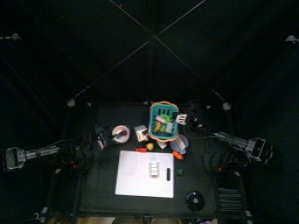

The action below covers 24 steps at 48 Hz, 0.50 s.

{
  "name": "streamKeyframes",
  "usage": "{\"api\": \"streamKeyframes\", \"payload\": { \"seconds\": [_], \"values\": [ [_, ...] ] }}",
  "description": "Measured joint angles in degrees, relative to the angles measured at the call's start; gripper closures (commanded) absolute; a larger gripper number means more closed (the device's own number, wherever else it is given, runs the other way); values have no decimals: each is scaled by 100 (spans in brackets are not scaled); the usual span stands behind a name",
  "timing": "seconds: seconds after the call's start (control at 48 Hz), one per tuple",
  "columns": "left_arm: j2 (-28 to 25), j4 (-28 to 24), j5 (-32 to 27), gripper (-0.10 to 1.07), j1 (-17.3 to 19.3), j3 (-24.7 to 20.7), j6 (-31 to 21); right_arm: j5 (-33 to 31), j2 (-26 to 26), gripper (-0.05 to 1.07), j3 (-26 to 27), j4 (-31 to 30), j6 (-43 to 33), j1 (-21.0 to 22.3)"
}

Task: Grab cleaver

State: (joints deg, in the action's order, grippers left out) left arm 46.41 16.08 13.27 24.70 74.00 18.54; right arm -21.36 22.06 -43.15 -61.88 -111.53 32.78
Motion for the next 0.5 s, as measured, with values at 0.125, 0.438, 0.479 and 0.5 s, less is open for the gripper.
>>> {"api": "streamKeyframes", "payload": {
  "seconds": [0.125,0.438,0.479,0.5],
  "values": [
    [9,-9,-62,12,0,0,0,35,378,11,-211,-35,0,-185],
    [9,-18,-88,12,-26,18,18,132,1521,11,-1002,141,-26,-1160],
    [9,-18,-97,12,-44,26,9,141,1617,11,-1063,229,-26,-1327],
    [9,-18,-105,12,-62,44,18,141,1661,11,-1090,272,-26,-1397]
  ]
}}
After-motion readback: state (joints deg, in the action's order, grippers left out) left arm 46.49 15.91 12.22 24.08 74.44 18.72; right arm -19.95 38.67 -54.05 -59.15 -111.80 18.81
